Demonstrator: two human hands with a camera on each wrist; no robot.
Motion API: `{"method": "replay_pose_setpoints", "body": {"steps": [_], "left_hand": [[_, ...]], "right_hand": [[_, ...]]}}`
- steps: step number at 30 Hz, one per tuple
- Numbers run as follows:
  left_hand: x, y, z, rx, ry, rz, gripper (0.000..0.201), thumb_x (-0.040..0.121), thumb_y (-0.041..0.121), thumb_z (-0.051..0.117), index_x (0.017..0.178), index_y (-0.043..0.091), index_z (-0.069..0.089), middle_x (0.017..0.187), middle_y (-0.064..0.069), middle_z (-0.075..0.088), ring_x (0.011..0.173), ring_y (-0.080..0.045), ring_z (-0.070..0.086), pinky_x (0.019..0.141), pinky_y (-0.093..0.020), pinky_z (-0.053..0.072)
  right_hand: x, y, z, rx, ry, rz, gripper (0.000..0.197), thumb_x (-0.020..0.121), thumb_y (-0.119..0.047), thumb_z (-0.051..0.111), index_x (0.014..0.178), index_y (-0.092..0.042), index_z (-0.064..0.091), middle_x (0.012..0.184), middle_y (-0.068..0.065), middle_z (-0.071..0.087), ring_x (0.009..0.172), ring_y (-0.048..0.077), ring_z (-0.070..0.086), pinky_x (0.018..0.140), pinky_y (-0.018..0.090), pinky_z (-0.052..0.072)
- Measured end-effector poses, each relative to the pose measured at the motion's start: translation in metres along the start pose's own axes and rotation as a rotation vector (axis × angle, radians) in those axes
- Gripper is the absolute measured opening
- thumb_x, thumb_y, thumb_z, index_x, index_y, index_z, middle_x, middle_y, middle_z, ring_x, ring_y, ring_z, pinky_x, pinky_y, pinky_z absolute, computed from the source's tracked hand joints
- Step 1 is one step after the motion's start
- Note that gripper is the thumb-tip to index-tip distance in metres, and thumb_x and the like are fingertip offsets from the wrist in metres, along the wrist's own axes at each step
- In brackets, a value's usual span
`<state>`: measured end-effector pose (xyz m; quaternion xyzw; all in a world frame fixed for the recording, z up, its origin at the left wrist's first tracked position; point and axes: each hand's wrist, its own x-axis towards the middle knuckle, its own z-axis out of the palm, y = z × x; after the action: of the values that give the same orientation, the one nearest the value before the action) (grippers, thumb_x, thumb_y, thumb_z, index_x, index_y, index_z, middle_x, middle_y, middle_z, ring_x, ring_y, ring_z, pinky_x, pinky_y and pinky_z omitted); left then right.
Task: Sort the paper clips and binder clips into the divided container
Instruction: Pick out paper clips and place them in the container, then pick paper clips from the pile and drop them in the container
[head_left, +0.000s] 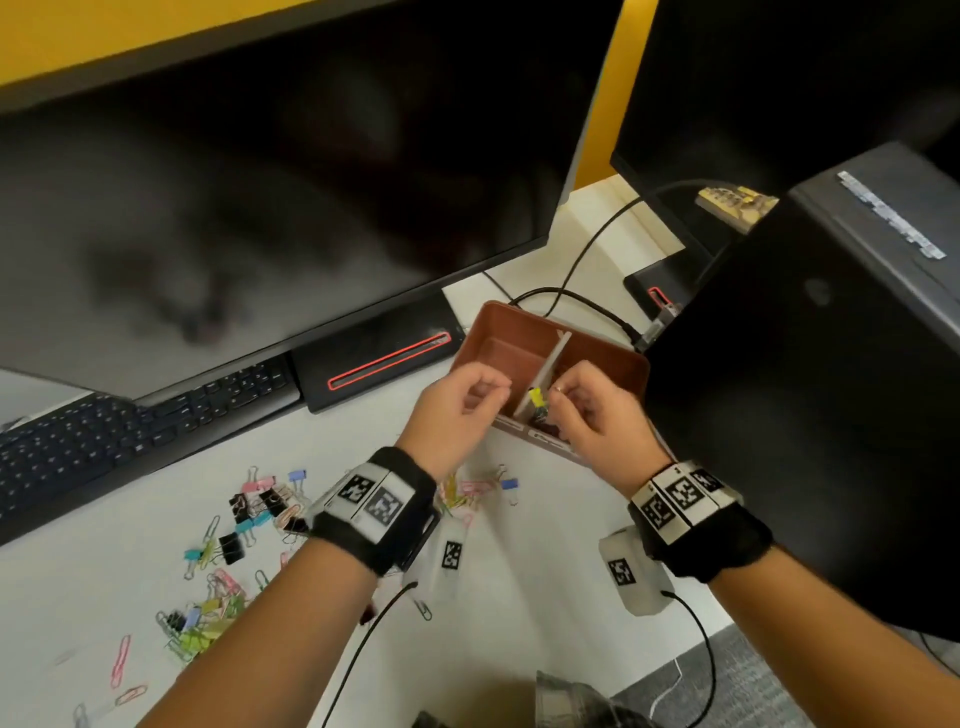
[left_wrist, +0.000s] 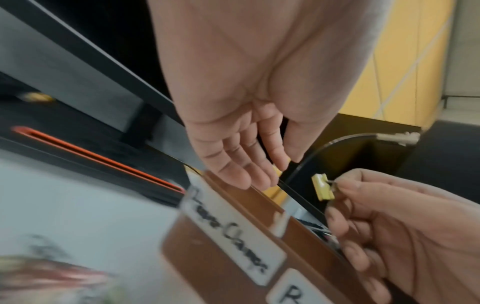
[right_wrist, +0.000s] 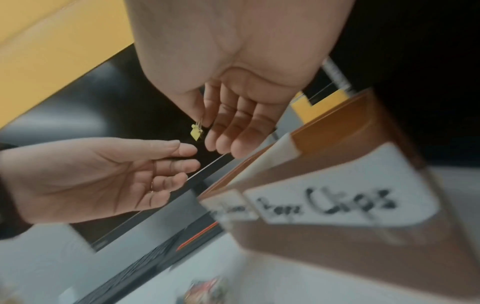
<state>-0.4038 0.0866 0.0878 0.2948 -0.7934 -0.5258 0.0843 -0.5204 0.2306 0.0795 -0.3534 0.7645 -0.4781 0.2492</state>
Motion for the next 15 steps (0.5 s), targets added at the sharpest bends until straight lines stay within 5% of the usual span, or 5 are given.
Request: {"method": "replay_pose_setpoints", "body": {"steps": [3, 6, 10, 15], "left_hand": [[-0.041, -0.034, -0.046, 0.049, 0.114, -0.082, 0.009, 0.088, 0.018, 0.060, 0.093, 0.024, 0.064, 0.088, 0.018, 0.063, 0.077, 0.008, 0.056, 0.066, -0.001, 0.041], [-0.093, -0.080, -0.091, 0.108, 0.233, -0.253, 0.006, 0.089, 0.019, 0.058, 0.092, 0.023, 0.062, 0.089, 0.014, 0.063, 0.076, 0.002, 0.058, 0.063, -0.004, 0.043], [-0.153, -0.135, -0.115, 0.121, 0.353, -0.465, 0.011, 0.086, 0.016, 0.062, 0.085, 0.026, 0.060, 0.088, 0.001, 0.066, 0.079, -0.018, 0.063, 0.069, -0.022, 0.046], [-0.174, -0.170, -0.104, 0.189, 0.285, -0.505, 0.010, 0.085, 0.019, 0.061, 0.095, 0.019, 0.061, 0.095, 0.000, 0.063, 0.080, -0.014, 0.062, 0.075, -0.030, 0.053]], "right_hand": [[-0.004, -0.008, 0.041, -0.164, -0.192, -0.107, 0.007, 0.088, -0.021, 0.057, 0.083, -0.022, 0.053, 0.066, -0.012, 0.057, 0.058, 0.011, 0.056, 0.058, 0.017, 0.042], [-0.003, -0.008, 0.100, -0.298, -0.412, -0.184, 0.004, 0.088, -0.025, 0.056, 0.086, -0.021, 0.056, 0.071, -0.014, 0.053, 0.060, 0.013, 0.053, 0.062, 0.027, 0.045], [0.003, -0.002, 0.166, -0.424, -0.597, -0.211, 0.012, 0.089, -0.028, 0.052, 0.092, -0.019, 0.060, 0.085, 0.001, 0.062, 0.075, 0.021, 0.057, 0.072, 0.037, 0.051], [0.010, 0.002, 0.191, -0.464, -0.564, -0.146, 0.023, 0.089, -0.028, 0.053, 0.112, -0.024, 0.058, 0.099, 0.002, 0.059, 0.086, 0.019, 0.057, 0.082, 0.033, 0.049]]}}
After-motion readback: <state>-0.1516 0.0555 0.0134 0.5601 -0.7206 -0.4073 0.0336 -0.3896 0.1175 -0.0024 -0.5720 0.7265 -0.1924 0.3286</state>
